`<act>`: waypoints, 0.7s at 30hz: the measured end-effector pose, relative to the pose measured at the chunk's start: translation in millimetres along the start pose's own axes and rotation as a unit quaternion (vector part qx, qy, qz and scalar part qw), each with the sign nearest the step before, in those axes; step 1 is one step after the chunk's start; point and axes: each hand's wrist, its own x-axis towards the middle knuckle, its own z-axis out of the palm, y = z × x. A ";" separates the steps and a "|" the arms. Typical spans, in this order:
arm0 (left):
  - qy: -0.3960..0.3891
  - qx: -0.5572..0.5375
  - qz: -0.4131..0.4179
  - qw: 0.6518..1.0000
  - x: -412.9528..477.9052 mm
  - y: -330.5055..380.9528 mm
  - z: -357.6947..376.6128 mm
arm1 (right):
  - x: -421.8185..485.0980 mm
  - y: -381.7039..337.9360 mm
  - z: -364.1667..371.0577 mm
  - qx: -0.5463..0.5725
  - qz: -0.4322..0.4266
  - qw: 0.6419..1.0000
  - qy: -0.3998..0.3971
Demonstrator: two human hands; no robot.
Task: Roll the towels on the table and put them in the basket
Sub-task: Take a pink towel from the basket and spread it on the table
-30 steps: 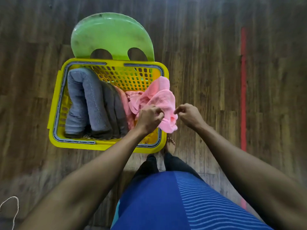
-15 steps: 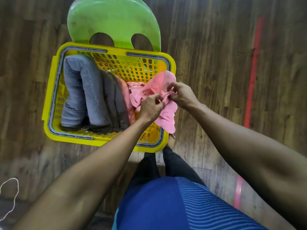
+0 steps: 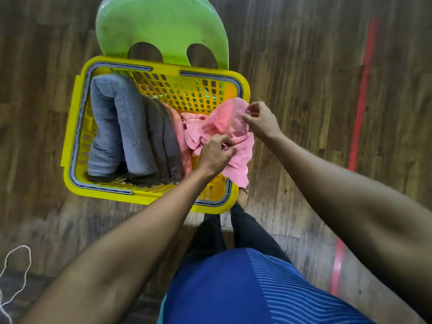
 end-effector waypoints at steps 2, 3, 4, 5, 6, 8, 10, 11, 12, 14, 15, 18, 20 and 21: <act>0.002 -0.005 -0.006 1.000 -0.8 -0.9 -0.5 | 11.8 -8.4 2.1 0.026 0.029 0.999 0.002; 0.001 -0.007 -0.010 1.000 -1.2 -0.3 -1.9 | 17.0 -9.8 2.3 0.019 0.046 0.999 0.011; -0.001 -0.008 -0.014 1.000 -0.9 0.5 -3.1 | 19.8 -11.3 1.0 -0.003 0.060 0.998 0.020; -0.003 -0.009 -0.017 1.000 -0.5 1.3 -4.4 | 21.8 -11.1 -1.0 -0.030 0.071 0.997 0.024; -0.008 -0.010 -0.022 1.000 0.2 2.0 -6.1 | 22.1 -10.3 -3.2 -0.049 0.070 0.996 0.022; -0.022 -0.011 -0.025 0.999 2.4 3.8 -10.5 | 17.7 -9.4 -6.8 -0.059 0.036 0.998 0.008; -0.034 -0.007 -0.022 0.999 5.7 5.9 -14.7 | 6.8 -10.3 -11.7 -0.050 -0.001 0.999 -0.008; -0.037 -0.007 -0.022 0.999 7.0 6.9 -16.6 | 0.6 -9.9 -14.7 -0.038 -0.017 0.999 -0.014; -0.035 -0.004 -0.022 0.999 8.8 7.6 -18.1 | -5.8 -9.3 -18.3 -0.021 -0.031 0.999 -0.020; -0.003 0.007 -0.012 1.000 12.1 11.1 -21.5 | -18.2 -8.8 -27.8 0.005 -0.053 0.998 -0.032; 0.028 0.014 0.003 1.000 14.8 13.6 -23.0 | -24.2 -9.6 -33.3 0.009 -0.060 0.997 -0.041; 0.061 0.048 0.051 0.996 23.5 28.8 -30.2 | -42.0 -15.2 -46.2 0.001 -0.062 0.994 -0.087; -0.003 0.092 0.084 0.992 27.4 41.8 -37.0 | -54.7 -20.2 -53.6 0.010 -0.075 0.992 -0.097; -0.037 0.113 0.097 0.988 28.0 48.2 -41.5 | -60.1 -22.4 -58.1 0.017 -0.085 0.992 -0.088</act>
